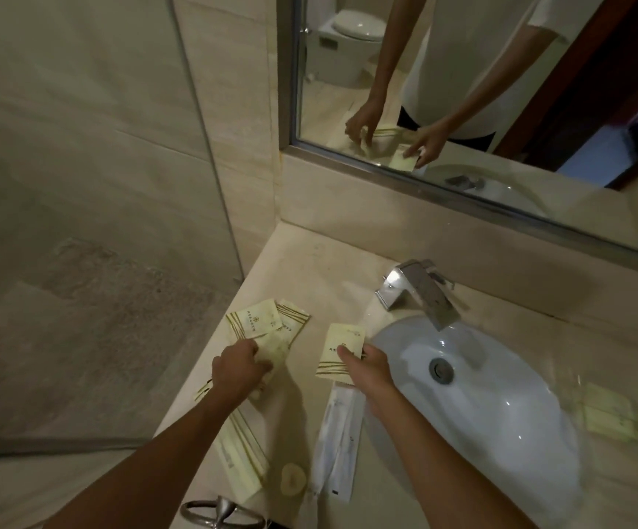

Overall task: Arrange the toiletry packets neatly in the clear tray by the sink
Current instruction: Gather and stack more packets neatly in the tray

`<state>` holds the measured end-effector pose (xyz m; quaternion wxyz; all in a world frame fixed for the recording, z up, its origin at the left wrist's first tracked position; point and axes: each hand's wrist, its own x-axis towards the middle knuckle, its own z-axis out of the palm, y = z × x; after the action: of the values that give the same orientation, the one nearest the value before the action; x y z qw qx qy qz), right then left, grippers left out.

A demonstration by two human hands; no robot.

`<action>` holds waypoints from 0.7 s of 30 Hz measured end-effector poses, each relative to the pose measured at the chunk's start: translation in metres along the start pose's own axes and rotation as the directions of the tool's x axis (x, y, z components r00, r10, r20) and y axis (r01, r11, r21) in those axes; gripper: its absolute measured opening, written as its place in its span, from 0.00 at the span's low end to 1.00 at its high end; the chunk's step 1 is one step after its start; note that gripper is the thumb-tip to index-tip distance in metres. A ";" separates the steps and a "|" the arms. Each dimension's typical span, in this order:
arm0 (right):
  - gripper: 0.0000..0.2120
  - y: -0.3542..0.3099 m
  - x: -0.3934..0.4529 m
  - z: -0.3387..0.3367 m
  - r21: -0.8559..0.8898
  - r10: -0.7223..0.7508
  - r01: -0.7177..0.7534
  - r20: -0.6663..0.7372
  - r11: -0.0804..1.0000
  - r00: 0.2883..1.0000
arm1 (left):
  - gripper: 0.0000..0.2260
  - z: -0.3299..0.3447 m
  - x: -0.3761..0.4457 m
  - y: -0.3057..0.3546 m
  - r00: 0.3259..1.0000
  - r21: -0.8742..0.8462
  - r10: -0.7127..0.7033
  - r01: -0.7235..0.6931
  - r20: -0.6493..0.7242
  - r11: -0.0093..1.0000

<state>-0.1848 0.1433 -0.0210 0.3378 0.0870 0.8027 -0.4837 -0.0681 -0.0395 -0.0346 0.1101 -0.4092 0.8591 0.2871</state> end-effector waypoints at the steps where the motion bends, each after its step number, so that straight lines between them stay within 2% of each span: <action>1: 0.11 0.001 -0.001 -0.006 0.003 -0.002 0.002 -0.002 1.000 1.000 | 0.10 -0.002 -0.001 0.006 0.999 -0.066 0.004 -0.001 0.049 0.998; 6: 0.10 0.009 -0.008 -0.042 0.023 0.001 -0.001 -0.002 1.000 1.000 | 0.15 -0.006 -0.014 0.049 0.986 -0.161 0.078 -0.053 0.150 0.985; 8: 0.09 0.014 -0.011 -0.064 0.011 -0.010 0.010 -0.007 1.000 1.000 | 0.10 0.000 -0.020 0.071 0.973 -0.183 0.118 -0.081 0.198 0.980; 12: 0.10 0.036 -0.015 -0.116 0.031 0.023 -0.022 -0.053 0.999 0.998 | 0.10 0.020 -0.039 0.121 0.949 -0.080 0.214 -0.201 0.232 0.976; 15: 0.13 0.056 -0.016 -0.166 0.068 0.040 -0.032 -0.115 0.997 0.993 | 0.13 0.041 -0.056 0.165 0.931 -0.069 0.257 -0.247 0.260 0.966; 21: 0.12 0.094 -0.025 -0.279 0.114 0.091 -0.064 -0.251 0.991 0.964 | 0.12 0.089 -0.103 0.257 0.875 -0.045 0.380 -0.385 0.299 0.922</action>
<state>-0.2495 0.4300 0.0118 0.2452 0.1978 0.8089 -0.4963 -0.2031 0.2075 0.0405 0.1845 -0.1819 0.8981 0.3552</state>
